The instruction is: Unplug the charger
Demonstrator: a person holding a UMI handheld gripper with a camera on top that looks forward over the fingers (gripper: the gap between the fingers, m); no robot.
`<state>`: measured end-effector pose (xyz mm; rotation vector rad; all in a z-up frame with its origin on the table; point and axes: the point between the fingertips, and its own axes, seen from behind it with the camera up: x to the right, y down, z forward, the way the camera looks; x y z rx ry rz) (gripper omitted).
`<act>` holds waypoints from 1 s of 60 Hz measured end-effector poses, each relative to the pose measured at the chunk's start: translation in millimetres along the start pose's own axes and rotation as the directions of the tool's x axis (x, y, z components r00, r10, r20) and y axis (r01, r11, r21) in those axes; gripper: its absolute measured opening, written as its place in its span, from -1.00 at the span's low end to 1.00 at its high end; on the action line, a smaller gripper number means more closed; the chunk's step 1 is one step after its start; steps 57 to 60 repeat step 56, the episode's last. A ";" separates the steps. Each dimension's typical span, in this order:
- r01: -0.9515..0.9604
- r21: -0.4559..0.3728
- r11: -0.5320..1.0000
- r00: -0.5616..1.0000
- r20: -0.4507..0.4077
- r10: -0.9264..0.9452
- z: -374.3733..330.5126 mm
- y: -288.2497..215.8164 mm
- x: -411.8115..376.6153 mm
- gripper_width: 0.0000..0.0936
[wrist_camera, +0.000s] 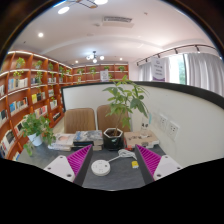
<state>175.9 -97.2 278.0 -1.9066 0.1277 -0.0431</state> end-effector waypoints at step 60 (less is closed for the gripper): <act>0.071 -0.124 0.990 0.983 0.178 -0.048 -105.0 111.9 -183.5 0.83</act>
